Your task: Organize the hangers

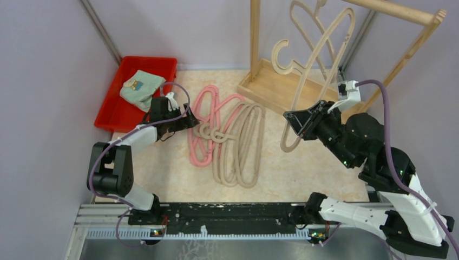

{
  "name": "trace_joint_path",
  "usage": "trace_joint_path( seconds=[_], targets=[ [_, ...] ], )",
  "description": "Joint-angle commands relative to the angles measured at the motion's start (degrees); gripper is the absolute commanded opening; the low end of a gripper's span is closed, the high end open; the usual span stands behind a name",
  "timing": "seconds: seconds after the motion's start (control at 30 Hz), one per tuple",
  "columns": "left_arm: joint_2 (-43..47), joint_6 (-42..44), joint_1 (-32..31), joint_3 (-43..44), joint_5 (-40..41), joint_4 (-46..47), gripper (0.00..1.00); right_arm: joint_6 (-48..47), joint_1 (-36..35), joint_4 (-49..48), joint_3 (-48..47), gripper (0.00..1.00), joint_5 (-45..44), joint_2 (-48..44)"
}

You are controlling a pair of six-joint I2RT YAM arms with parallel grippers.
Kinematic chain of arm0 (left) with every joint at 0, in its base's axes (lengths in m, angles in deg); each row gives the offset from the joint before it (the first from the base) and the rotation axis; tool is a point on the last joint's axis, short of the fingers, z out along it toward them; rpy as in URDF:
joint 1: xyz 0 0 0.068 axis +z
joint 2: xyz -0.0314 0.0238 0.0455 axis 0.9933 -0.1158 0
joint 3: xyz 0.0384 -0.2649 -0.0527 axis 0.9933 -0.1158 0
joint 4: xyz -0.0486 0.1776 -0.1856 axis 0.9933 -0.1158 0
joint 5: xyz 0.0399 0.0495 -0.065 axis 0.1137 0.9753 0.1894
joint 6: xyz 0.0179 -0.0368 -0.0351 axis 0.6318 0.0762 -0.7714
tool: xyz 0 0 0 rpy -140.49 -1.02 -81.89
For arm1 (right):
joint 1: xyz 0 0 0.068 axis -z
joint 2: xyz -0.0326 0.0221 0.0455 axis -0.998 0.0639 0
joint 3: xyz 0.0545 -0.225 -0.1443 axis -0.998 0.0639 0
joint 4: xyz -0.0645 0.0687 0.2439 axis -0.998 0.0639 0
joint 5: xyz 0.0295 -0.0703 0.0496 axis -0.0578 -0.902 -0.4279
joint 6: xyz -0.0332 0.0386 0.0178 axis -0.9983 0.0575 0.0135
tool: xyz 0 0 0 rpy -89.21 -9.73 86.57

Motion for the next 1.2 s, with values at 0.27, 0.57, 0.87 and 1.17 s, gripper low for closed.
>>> trace_joint_path(
  seconds=[0.27,0.57,0.87,1.17],
  targets=[
    [-1.9,-0.5,-0.1,1.4,-1.1,2.8,1.0,1.1,0.1,1.4,-6.7,0.0,-8.6,3.6],
    [-4.0,-1.2,-0.1,3.2,-1.8,4.0,1.0,4.3,0.2,0.3,-12.4,0.0,-4.7,10.4],
    [-4.2,-0.2,-0.1,3.0,-1.6,4.0,1.0,11.2,2.2,-5.0,-3.3,0.0,1.8,9.1],
    [-3.9,0.2,-0.1,3.1,-1.8,3.7,1.0,12.8,15.0,-10.9,0.0,0.0,16.2,9.6]
  ],
)
